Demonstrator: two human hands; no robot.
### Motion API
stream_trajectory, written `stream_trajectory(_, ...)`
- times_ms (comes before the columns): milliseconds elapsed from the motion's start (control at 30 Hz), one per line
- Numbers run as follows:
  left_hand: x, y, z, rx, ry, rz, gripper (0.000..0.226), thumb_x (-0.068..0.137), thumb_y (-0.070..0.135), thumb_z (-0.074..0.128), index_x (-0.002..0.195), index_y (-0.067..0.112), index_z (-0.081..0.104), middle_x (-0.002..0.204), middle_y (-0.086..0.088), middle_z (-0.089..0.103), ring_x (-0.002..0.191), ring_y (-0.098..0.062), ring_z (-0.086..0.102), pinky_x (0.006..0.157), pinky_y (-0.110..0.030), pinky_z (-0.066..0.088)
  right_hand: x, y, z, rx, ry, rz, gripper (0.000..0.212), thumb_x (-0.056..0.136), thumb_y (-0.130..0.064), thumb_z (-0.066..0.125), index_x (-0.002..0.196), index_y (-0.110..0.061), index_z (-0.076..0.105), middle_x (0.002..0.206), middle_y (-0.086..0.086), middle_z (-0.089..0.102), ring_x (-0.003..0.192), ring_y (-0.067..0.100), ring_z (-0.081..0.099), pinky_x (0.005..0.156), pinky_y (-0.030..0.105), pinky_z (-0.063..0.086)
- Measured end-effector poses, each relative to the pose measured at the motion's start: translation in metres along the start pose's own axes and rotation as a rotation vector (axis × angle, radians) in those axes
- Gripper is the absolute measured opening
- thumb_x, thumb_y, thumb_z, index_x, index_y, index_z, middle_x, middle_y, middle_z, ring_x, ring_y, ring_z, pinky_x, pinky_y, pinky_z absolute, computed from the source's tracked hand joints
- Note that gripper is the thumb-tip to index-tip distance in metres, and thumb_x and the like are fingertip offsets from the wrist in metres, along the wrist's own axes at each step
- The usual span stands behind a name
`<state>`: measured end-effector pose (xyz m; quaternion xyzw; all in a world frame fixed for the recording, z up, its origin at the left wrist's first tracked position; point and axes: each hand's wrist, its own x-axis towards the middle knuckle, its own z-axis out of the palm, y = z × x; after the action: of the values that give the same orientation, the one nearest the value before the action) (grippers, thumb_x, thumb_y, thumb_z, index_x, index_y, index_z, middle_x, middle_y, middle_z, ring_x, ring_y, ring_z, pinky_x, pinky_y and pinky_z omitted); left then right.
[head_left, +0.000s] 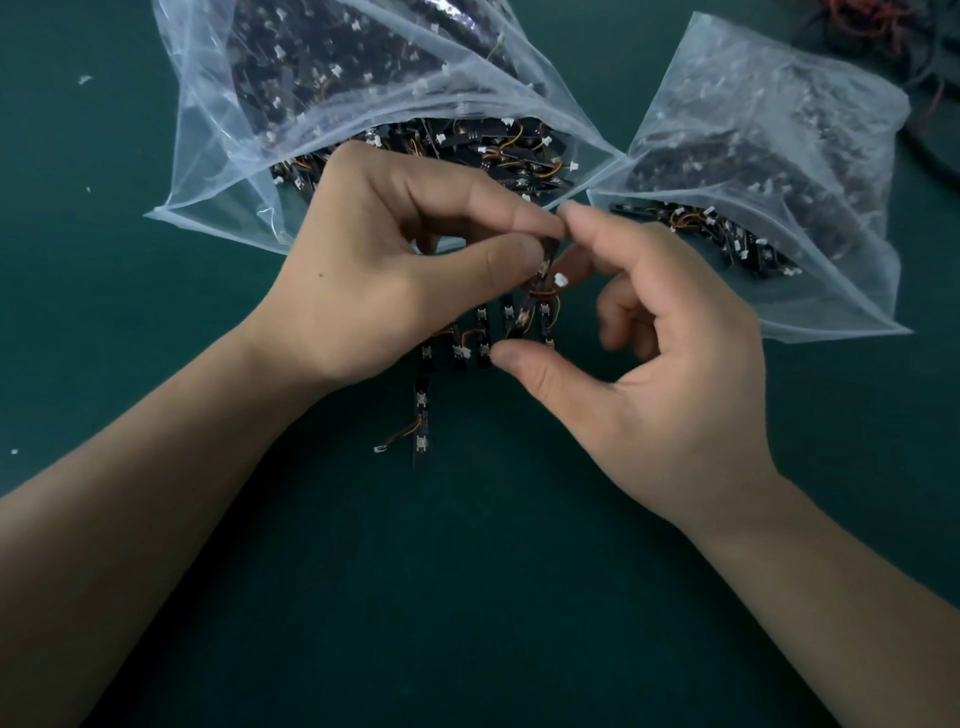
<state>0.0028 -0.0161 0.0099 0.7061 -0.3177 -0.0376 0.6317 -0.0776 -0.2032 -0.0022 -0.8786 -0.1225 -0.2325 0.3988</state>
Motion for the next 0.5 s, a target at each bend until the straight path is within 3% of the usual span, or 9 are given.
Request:
stream_trajectory(100,-0.0009,0.0008,0.0003,-0.027,0.012,-0.049,0.015,0.089,0.006,0.079,0.1,0.015,0.075,0.093,-0.002,0.081,0.079,-0.017,0.078,0.072,-0.029,0.059,-0.0001,0.0004,0.0001,0.006,0.008,-0.02,0.066,0.083,-0.03,0.09,0.138,-0.008,0.061,0.104,-0.007,0.062,0.071,0.015,0.049,0.071,0.015,0.039)
stream_trajectory(200,-0.0003,0.002,0.0017,-0.013,0.042,-0.081,0.021,0.085,0.014,0.082,0.1,0.021,0.068,0.081,-0.001,0.08,0.069,-0.042,0.07,0.058,-0.053,0.05,-0.0003,0.0014,-0.0003,-0.002,0.01,-0.048,0.06,0.084,-0.028,0.089,0.134,-0.007,0.063,0.103,-0.005,0.062,0.071,0.017,0.049,0.072,0.016,0.039)
stream_trajectory(300,0.0022,0.0021,0.0017,-0.02,0.083,-0.092,0.025,0.085,0.008,0.081,0.095,0.019,0.061,0.081,-0.003,0.08,0.066,-0.041,0.069,0.058,-0.049,0.046,0.0002,0.0011,-0.0008,0.01,0.007,-0.067,0.056,0.086,-0.028,0.088,0.132,-0.01,0.063,0.107,-0.001,0.065,0.074,0.017,0.051,0.074,0.017,0.039)
stream_trajectory(367,0.0034,0.0017,0.0014,0.012,0.106,-0.069,0.025,0.085,0.009,0.081,0.092,0.018,0.058,0.082,-0.005,0.08,0.068,-0.05,0.064,0.058,-0.052,0.045,0.001,0.0017,-0.0022,0.031,0.011,-0.094,0.044,0.09,-0.025,0.084,0.126,-0.007,0.066,0.112,-0.001,0.063,0.081,0.009,0.054,0.076,0.017,0.039)
stream_trajectory(433,0.0039,0.0018,0.0016,0.048,0.113,-0.043,0.026,0.085,0.01,0.081,0.09,0.019,0.058,0.084,-0.007,0.079,0.07,-0.046,0.067,0.06,-0.053,0.045,0.0019,0.0038,-0.0037,0.03,0.027,-0.112,0.027,0.094,-0.018,0.08,0.117,-0.006,0.071,0.11,-0.001,0.062,0.088,0.0,0.052,0.075,0.017,0.039)
stream_trajectory(500,0.0034,0.0014,0.0027,0.071,0.107,-0.036,0.028,0.086,0.009,0.082,0.088,0.02,0.056,0.086,-0.008,0.078,0.069,-0.026,0.072,0.06,-0.049,0.044,0.0016,0.0056,-0.004,0.017,0.042,-0.103,0.016,0.095,-0.012,0.078,0.109,-0.006,0.074,0.103,0.0,0.063,0.088,-0.003,0.052,0.074,0.017,0.039)
